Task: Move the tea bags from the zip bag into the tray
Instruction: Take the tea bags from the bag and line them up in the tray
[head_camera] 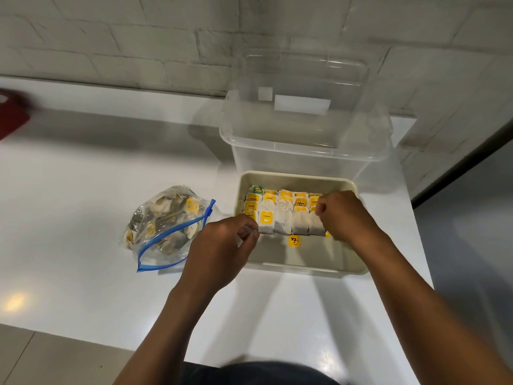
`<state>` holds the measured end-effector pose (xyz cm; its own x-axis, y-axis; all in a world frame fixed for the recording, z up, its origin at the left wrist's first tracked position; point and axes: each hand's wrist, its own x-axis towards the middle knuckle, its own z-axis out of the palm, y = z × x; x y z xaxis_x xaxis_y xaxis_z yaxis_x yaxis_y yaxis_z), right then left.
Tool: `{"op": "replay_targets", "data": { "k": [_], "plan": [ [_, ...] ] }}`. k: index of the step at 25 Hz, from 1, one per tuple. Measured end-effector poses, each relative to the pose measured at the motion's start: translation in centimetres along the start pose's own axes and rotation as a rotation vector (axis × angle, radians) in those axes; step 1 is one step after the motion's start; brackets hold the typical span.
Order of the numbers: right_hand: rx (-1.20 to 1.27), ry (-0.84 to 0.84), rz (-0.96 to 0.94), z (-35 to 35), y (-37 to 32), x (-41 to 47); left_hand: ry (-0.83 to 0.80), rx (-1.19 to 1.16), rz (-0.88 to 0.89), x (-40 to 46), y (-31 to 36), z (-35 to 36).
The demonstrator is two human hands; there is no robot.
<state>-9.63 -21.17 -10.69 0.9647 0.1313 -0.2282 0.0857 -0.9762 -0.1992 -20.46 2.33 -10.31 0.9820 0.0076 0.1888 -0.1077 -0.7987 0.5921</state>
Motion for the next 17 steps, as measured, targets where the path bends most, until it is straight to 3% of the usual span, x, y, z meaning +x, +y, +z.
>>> {"op": "replay_targets", "data": {
  "k": [4,9,17],
  "plan": [
    [0.009,-0.13,-0.004,1.2,-0.6,-2.9,-0.003,-0.008,0.006,-0.4,0.4,-0.2],
    [0.361,0.164,-0.137,-0.4,-5.5,-8.6,0.052,-0.053,-0.076,-1.6,0.3,-1.3],
    [0.342,0.148,-0.31,2.1,-13.2,-10.2,0.066,-0.14,-0.126,-3.5,-0.6,-3.1]
  ]
}}
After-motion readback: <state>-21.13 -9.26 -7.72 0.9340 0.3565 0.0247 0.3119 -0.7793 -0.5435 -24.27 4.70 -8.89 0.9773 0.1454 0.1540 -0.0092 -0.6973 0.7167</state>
